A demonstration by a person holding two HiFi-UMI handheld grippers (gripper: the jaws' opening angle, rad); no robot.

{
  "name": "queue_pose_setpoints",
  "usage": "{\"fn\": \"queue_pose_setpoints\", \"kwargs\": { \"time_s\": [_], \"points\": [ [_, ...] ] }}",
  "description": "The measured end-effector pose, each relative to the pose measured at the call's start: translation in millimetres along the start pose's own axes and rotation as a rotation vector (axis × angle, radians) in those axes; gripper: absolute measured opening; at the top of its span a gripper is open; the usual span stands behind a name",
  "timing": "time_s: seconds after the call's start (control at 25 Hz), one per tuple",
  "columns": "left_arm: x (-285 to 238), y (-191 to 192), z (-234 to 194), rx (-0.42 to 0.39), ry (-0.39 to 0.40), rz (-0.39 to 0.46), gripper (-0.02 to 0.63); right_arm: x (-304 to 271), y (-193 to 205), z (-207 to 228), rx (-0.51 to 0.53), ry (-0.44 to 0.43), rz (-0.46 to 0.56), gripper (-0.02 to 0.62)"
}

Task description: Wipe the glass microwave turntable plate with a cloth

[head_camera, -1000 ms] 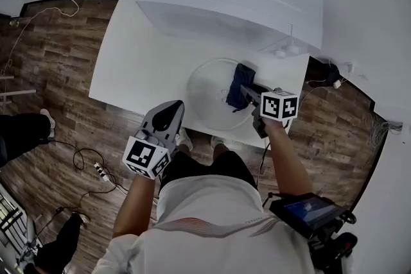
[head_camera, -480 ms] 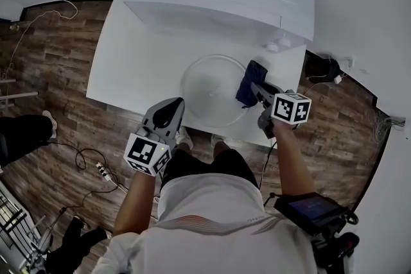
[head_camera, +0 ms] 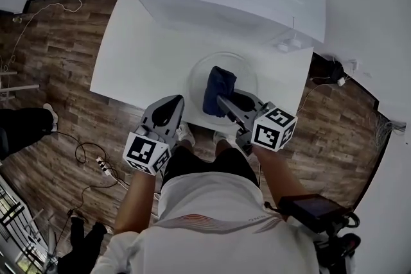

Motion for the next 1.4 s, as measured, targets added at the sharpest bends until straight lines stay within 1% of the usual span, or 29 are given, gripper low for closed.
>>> {"fn": "queue_pose_setpoints", "kwargs": {
  "time_s": [0.12, 0.24, 0.36, 0.52, 0.64, 0.8, 1.0, 1.2, 1.4],
  "points": [
    [10.8, 3.3, -7.1, 0.007, -0.024, -0.002, 0.011, -30.1, 25.8, -19.1, 0.005, -0.034, -0.117, 0.061],
    [21.1, 8.1, -13.8, 0.024, -0.041, -0.004, 0.011, -58.4, 49.8, -28.5, 0.015, -0.042, -0.206, 0.061],
    [27.0, 12.8, -16.5, 0.035, -0.040, -0.010, 0.011, -78.5, 69.0, -23.8, 0.004, -0.017, -0.270, 0.061],
    [31.1, 14.0, -19.5, 0.040, -0.034, -0.010, 0.011, -88.8, 83.7, -7.6, -0.011, 0.050, -0.343, 0.061],
    [31.4, 15.2, -21.8, 0.045, -0.030, -0.013, 0.011, -82.7, 85.5, 3.4, -0.041, 0.082, -0.350, 0.061],
    [26.9, 15.3, -21.2, 0.044, -0.023, -0.020, 0.011, -65.5, 86.4, 18.3, -0.087, 0.111, -0.334, 0.061],
    [11.8, 13.1, -11.6, 0.036, 0.006, -0.027, 0.011, -35.6, 84.4, 42.6, -0.133, 0.160, -0.309, 0.061],
    [-6.9, 12.3, 2.8, 0.027, 0.034, -0.037, 0.011, -4.1, 78.9, 72.4, -0.156, 0.218, -0.283, 0.061],
    [-23.5, 14.4, 14.7, 0.020, 0.053, -0.050, 0.011, 20.7, 74.2, 95.0, -0.150, 0.263, -0.265, 0.061]
  ]
}}
Point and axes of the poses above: the fingertips, and each gripper's own axes: x backward along the fingers, z to its right, y out of its underside, the point moved 7 cm from there along x, backward along the fingers, and after that the axes turned 13 degrees about y, right-handed, at the moved point
